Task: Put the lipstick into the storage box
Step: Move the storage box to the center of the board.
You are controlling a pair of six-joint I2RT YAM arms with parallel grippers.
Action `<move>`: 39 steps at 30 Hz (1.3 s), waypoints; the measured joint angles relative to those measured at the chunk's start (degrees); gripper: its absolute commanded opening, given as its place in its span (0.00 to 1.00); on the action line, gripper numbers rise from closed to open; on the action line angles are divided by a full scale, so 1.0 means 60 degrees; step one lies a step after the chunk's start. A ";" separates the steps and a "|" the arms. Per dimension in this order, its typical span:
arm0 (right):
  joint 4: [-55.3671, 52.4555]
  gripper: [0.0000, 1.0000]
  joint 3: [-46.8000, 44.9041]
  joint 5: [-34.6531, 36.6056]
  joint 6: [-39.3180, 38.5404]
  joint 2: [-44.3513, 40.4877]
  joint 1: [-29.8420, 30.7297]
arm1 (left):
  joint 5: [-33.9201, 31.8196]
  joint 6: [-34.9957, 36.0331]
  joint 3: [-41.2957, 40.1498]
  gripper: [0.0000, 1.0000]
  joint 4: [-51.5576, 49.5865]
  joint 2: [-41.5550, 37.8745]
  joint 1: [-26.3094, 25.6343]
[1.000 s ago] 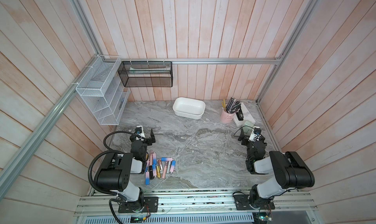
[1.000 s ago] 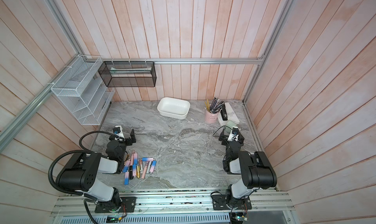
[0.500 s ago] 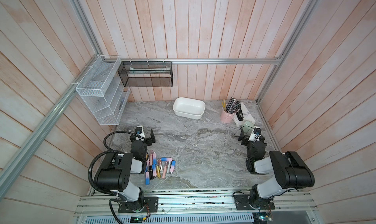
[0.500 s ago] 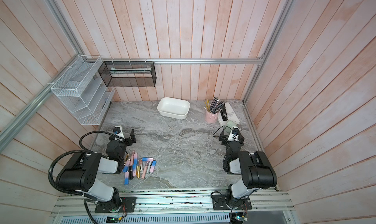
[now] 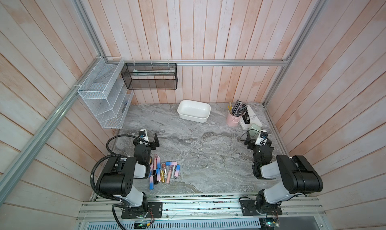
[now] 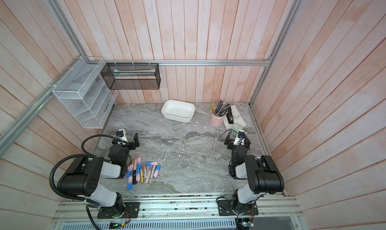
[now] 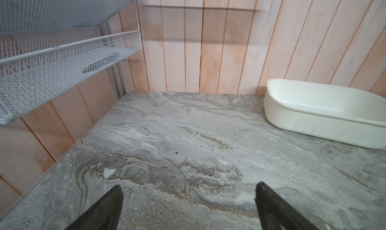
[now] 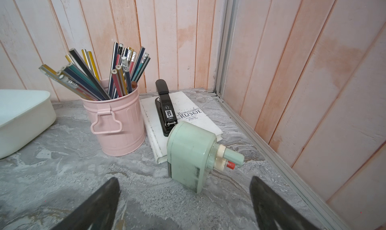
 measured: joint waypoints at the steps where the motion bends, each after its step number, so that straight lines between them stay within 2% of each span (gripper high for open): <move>1: 0.0000 0.98 -0.0004 -0.0011 -0.0015 0.0004 0.0015 | 0.0029 0.0000 0.0004 1.00 -0.0015 0.0000 0.0015; 9: -0.0098 0.98 0.0036 -0.0900 0.0084 0.0000 -0.0550 | 0.0208 -0.0033 0.0018 1.00 -0.0255 -0.0051 0.0084; 15: 0.0896 0.98 -0.0776 -0.0251 -0.0382 -0.0073 0.0470 | 0.0066 0.0087 0.1005 1.00 -0.2259 -0.1064 -0.0153; 18: 0.0087 0.98 -0.0652 0.0543 -0.0903 -0.0874 0.1290 | 0.0062 0.0310 0.1450 1.00 -0.3002 -0.1803 -0.0423; 21: -0.2062 0.98 0.0780 0.0943 -0.1027 -0.1796 0.1942 | 0.0117 0.0481 0.1727 1.00 -0.3807 -0.2532 -0.0670; 26: -0.5599 0.98 0.4142 0.1319 -0.0882 -0.1636 0.2801 | 0.0331 0.0390 0.3213 1.00 -0.6124 -0.2790 -0.0896; 33: -0.8950 0.95 0.6918 0.1300 -0.0382 -0.0186 0.4390 | 0.1450 -0.0219 0.4896 1.00 -0.8473 -0.2623 -0.1421; 39: -1.1384 0.84 0.9934 0.1053 0.0590 0.2044 0.4659 | 0.2317 -0.0743 0.5563 1.00 -0.9613 -0.2437 -0.1745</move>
